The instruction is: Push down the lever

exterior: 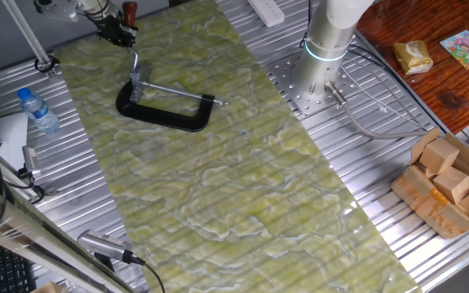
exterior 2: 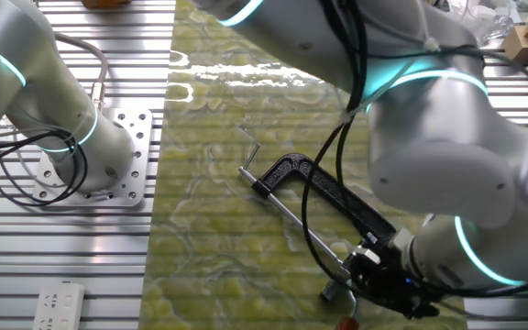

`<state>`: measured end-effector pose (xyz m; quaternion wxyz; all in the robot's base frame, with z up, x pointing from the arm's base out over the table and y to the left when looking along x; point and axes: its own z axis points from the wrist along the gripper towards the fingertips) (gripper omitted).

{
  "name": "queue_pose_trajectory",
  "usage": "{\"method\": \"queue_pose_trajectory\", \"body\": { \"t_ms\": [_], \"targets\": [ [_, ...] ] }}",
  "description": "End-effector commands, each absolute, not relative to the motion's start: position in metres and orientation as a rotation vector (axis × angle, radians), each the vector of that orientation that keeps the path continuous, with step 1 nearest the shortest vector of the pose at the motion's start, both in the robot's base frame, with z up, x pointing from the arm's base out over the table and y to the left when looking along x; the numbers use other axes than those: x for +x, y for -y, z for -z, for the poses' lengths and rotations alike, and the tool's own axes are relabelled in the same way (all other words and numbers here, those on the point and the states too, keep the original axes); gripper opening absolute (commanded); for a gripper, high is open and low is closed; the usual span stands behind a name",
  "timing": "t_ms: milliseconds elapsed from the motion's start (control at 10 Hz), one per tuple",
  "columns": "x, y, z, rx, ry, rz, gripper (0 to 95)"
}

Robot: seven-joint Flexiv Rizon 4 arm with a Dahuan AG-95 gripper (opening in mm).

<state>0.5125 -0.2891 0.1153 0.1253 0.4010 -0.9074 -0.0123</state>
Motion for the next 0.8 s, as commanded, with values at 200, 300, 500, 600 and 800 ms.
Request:
{"method": "queue_pose_trajectory", "body": {
  "t_ms": [200, 300, 500, 600, 800],
  "targets": [
    [0.509, 0.295, -0.11, 1.165, 2.65, 0.036, 0.0],
    [0.507, 0.295, -0.109, 1.164, 2.653, 0.033, 0.0],
    [0.503, 0.296, -0.104, 1.16, 2.659, 0.028, 0.0],
    [0.502, 0.297, -0.1, 1.162, 2.663, 0.025, 0.0],
    [0.502, 0.297, -0.095, 1.161, 2.668, 0.02, 0.0]
  ]
}}
